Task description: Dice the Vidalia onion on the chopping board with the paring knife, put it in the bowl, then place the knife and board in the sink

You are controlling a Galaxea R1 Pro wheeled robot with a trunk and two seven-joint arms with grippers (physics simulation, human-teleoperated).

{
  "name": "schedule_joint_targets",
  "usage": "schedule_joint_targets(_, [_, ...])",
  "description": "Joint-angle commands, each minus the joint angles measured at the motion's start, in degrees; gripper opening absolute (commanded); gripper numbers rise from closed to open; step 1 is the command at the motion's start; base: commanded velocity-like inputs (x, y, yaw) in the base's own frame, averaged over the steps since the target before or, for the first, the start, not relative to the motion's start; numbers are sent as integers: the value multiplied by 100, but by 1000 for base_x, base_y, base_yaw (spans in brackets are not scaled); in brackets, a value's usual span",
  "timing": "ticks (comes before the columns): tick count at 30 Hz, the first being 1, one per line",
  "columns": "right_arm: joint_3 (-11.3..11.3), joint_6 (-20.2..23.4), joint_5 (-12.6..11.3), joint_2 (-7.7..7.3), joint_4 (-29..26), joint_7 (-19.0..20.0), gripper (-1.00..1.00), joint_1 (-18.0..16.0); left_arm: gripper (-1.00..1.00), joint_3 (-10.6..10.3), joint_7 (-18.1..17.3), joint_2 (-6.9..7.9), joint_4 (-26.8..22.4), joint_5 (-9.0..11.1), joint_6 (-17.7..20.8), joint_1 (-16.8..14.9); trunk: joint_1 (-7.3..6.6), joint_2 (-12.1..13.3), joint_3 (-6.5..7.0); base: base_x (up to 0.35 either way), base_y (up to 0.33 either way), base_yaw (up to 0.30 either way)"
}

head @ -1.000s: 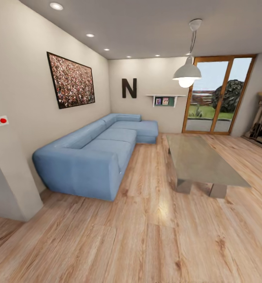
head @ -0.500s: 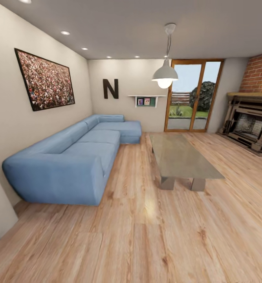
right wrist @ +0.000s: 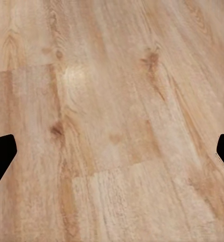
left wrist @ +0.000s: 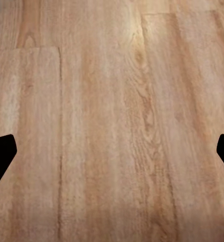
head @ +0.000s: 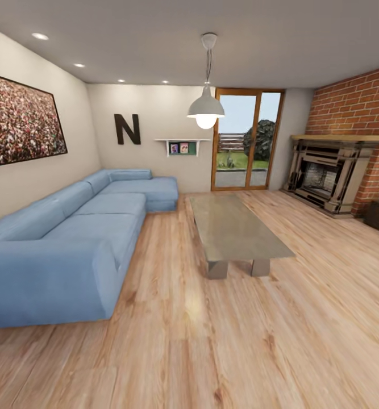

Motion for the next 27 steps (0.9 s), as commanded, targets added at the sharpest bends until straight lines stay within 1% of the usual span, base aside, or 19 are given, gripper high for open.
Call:
schedule_joint_targets(1, [-2, -13, -5, 3, 1, -3, 100, -2, 100, 0, -4, 1, -3, 2, -16, 0, 4, -2, -3, 343, -8, -295])
schedule_joint_targets(14, [0, -12, -5, 3, 2, -7, 100, -2, 100, -15, -6, 1, -1, -5, -20, 0, 4, -2, 15, 345, -4, -297])
schedule_joint_targets(27, [-1, 0, -5, 13, 2, -11, 100, -2, 100, -23, -6, -1, 37, -16, -19, 0, 4, -2, 15, 345, -110, -294])
